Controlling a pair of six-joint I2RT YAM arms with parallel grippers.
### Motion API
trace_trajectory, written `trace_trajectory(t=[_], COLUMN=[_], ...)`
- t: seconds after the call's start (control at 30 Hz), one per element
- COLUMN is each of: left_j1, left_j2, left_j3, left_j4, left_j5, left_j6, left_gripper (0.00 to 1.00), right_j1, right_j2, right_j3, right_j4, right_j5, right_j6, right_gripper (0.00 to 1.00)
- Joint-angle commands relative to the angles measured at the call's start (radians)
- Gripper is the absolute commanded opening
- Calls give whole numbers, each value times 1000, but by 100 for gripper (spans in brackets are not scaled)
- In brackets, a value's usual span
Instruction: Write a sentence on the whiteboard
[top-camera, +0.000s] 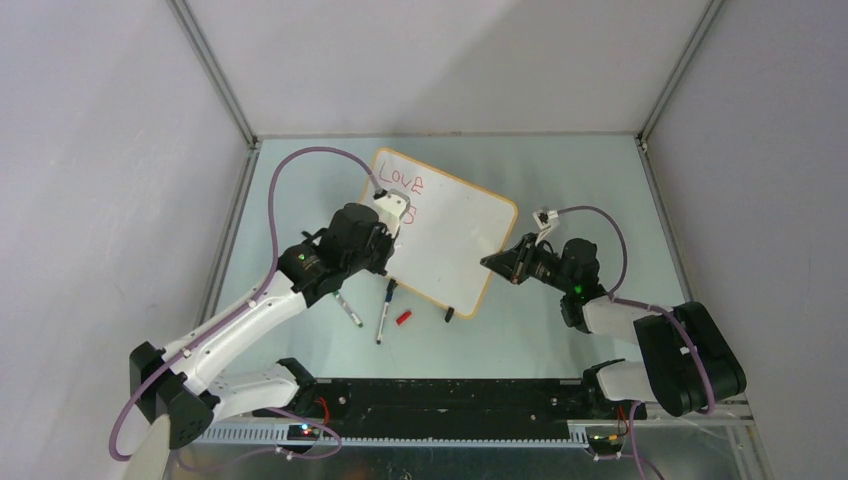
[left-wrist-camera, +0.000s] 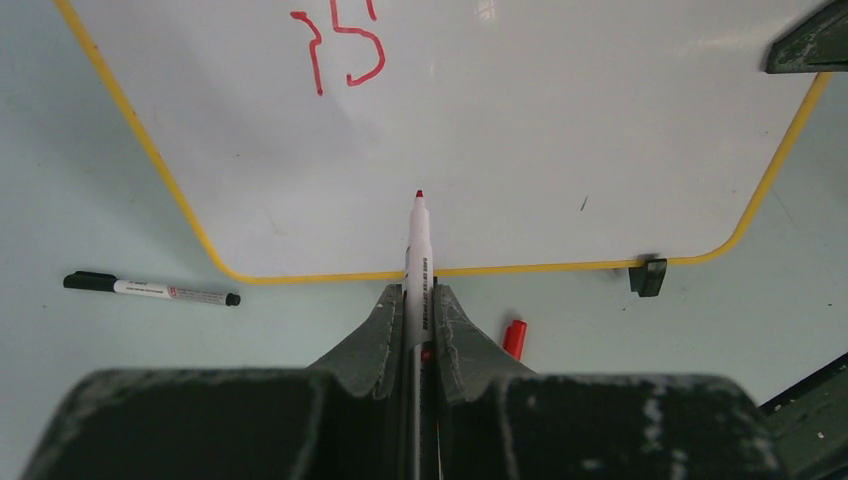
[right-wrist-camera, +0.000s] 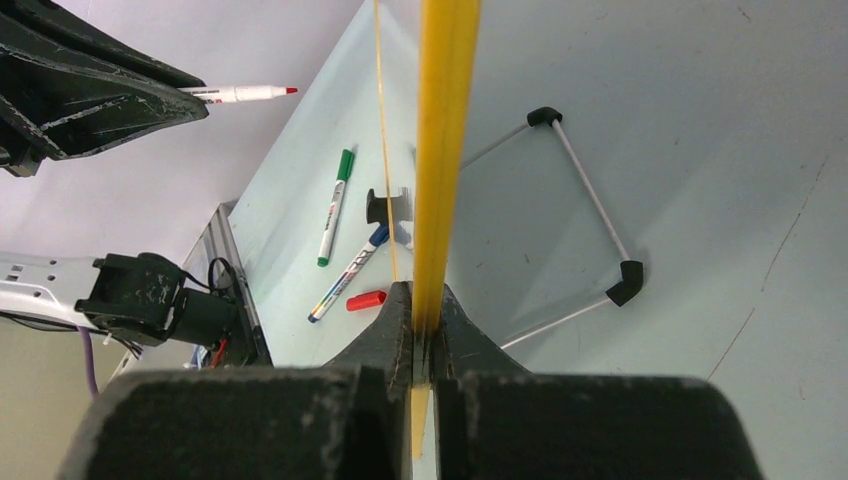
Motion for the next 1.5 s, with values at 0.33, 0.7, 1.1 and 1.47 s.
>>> trace_trajectory(t=[0.33,0.7,1.1,1.47], left_j1=[-2,-3,-4,-23], left_j2=[71,65,112,106], left_j3=[183,74,61,37], left_j4=[52,121,128,147], left_j5=[75,63,108,95], left_j6=[-24,40,44,66], left_gripper=[0,0,0,0], right_j1=[-70,-100,-101,-103], right_j2=[-34,-15,-8,-52], right_j3=[-1,-1,-2,-2], right_j4=[-5,-21,-29,-101], right_j5=[66,117,195,247], right_j6=[-82,-77,-83,-112], right_gripper=[0,0,0,0])
